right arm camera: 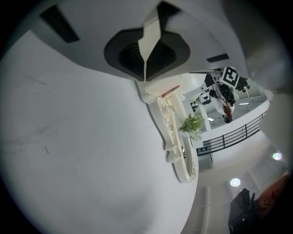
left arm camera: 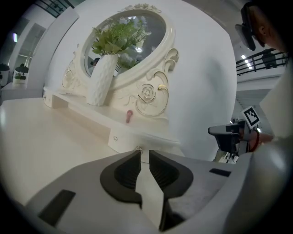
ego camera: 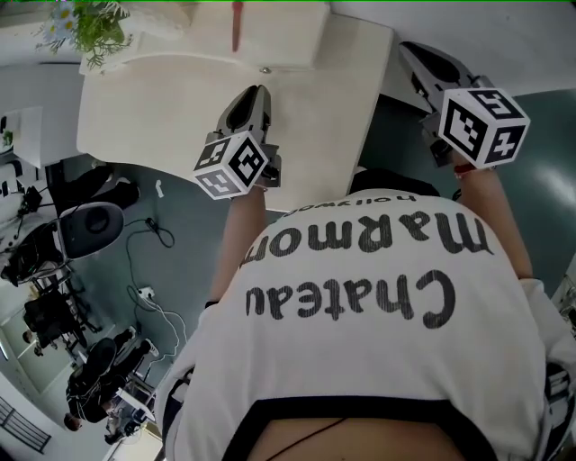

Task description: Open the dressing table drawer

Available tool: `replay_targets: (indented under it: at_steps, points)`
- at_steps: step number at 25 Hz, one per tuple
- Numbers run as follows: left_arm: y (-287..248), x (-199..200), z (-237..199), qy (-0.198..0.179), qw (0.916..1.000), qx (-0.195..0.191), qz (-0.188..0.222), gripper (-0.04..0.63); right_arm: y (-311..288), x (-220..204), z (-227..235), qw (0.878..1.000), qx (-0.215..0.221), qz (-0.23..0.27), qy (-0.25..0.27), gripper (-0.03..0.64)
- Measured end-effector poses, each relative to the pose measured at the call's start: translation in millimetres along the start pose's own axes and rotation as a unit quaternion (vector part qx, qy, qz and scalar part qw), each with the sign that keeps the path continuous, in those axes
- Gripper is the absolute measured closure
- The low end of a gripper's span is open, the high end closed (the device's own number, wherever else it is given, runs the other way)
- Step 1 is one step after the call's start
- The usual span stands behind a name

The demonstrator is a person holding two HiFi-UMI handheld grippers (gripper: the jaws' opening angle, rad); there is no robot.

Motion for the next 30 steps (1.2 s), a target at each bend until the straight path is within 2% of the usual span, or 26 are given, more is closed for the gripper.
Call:
replay_targets:
  at_steps: [1, 3, 8, 12, 14, 18, 22, 24, 28, 30]
  points:
    - [-3, -3, -2, 0.0, 1.0, 0.002, -0.006, 0.543, 0, -1, 2, 1.0, 0.0, -0.001, -0.003, 0.584]
    - [-7, -9, -3, 0.001, 0.9998, 0.006, -0.018, 0.411, 1, -4, 6, 1.0, -0.001, -0.001, -0.007, 0.584]
    - [-15, -20, -4, -0.013, 0.9991, 0.013, -0.037, 0.408, 7, -12, 14, 1.0, -0.005, -0.002, -0.021, 0.584]
    - [-3, -48, -7, -0.03, 0.9982, 0.016, -0.049, 0.373, 25, -46, 0, 1.0, -0.007, -0.005, -0.028, 0.584]
    - [2, -56, -9, -0.035, 0.9982, 0.013, -0.047, 0.37, 32, -57, -8, 1.0, -0.009, -0.005, -0.029, 0.584]
    - [-32, -25, -25, -0.043, 0.9983, 0.018, -0.035, 0.371, 4, -33, 9, 0.999, -0.011, -0.006, -0.03, 0.584]
    - [-56, -14, -22, -0.081, 0.9949, 0.027, -0.054, 0.373, -2, -18, 26, 0.999, -0.015, -0.004, -0.033, 0.584]
    - [-57, -13, -19, -0.089, 0.9941, 0.028, -0.057, 0.374, 2, -17, 25, 0.999, -0.016, -0.003, -0.035, 0.584]
    - [-54, -9, -13, -0.102, 0.9936, 0.023, -0.042, 0.435, 10, -17, 22, 0.999, -0.015, -0.002, -0.036, 0.584]
    - [-53, -10, -11, -0.109, 0.9924, 0.028, -0.049, 0.479, 12, -17, 22, 0.999, -0.014, -0.001, -0.037, 0.584]
Point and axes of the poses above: the fingertips, and each gripper's own axes: y backward along the fingers, z to its right, x out of its top, the point moved 1 cm from there along y, backward along the fingers, and after that the axes turned 2 degrees about z, right-handed, at the moved point
